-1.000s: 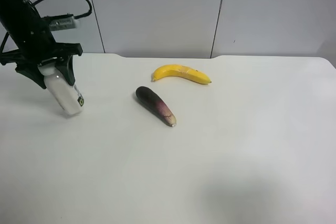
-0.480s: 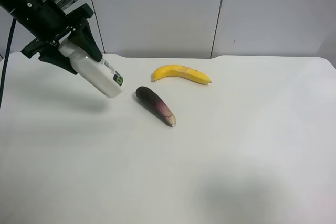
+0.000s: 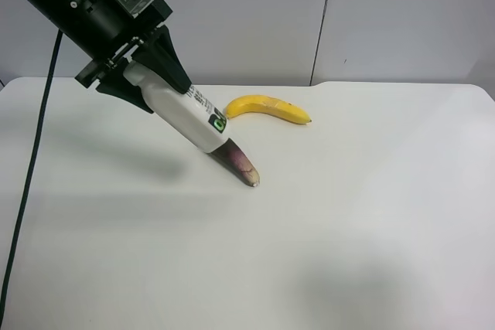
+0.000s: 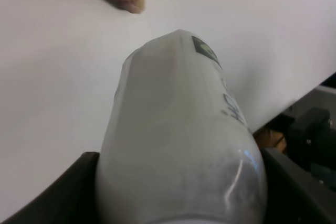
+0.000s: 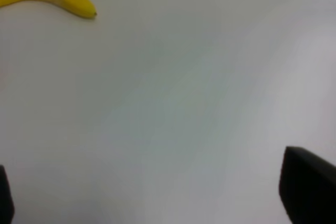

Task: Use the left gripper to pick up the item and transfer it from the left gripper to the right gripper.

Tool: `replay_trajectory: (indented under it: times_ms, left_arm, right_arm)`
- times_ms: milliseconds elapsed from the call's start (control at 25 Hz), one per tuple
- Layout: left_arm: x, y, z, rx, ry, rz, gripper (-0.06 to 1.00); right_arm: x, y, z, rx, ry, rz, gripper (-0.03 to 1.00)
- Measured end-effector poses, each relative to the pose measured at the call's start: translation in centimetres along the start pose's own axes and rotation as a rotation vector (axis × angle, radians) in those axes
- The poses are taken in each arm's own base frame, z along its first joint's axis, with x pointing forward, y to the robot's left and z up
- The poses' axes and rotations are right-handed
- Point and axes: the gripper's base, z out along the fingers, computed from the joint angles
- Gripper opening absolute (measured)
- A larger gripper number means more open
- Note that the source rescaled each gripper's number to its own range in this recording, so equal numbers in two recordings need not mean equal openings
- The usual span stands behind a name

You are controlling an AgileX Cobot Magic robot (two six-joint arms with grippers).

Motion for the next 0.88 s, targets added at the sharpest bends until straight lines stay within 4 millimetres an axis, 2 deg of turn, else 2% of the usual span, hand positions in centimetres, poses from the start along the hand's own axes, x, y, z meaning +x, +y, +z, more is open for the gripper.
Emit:
replay_trajectory:
  times_ms: [240,680,800,880]
  left_arm:
    - [0.9,-3.2,2.0,0.059,0.045,0.081,0.04]
    - [2.0,-6.8,3.8,0.16,0.078,0.135,0.04]
    - [2.4,-7.5,4.2,0.171,0.093,0.151,0.04]
    - [2.6,-7.8,4.4,0.177,0.1,0.159,0.04]
  right_arm:
    - [0.0,0.0,0.0,0.0,0.0,0.0,1.0]
    - [-0.1,0.0,0.1,-0.002,0.011,0.001,1.0]
    - [-0.6,0.1,1.0,-0.032,0.077,0.001,1.0]
    - [-1.9,0.4,1.7,-0.078,0.135,-0.008,1.0]
